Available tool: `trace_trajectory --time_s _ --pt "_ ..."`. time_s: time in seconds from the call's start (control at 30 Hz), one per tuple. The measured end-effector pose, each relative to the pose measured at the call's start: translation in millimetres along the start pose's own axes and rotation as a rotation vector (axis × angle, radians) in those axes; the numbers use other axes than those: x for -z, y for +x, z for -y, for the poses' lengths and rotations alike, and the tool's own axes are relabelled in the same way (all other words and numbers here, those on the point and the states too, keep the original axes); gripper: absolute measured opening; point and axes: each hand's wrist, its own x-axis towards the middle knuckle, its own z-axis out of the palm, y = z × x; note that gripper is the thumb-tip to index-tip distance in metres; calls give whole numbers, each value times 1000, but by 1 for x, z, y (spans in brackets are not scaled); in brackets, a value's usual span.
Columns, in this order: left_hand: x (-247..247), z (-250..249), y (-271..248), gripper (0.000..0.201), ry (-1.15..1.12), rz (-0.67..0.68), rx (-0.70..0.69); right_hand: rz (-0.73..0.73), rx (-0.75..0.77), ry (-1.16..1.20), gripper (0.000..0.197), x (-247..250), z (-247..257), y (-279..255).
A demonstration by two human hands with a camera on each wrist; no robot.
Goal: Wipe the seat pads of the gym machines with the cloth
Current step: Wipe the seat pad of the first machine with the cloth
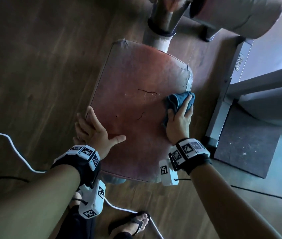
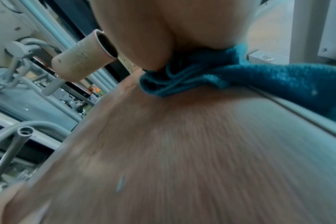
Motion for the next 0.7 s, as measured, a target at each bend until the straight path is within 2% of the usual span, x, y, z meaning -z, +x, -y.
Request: trace_trajectory --time_s 0.23,0.47,0.7 --pt "4 -5 -1 148 11 52 49 10 -23 -24 68 22 40 87" --pt "7 -6 -1 148 13 57 55 25 75 39 71 14 12 53" --pt "10 -10 -3 149 -5 80 77 87 -8 92 73 26 29 87"
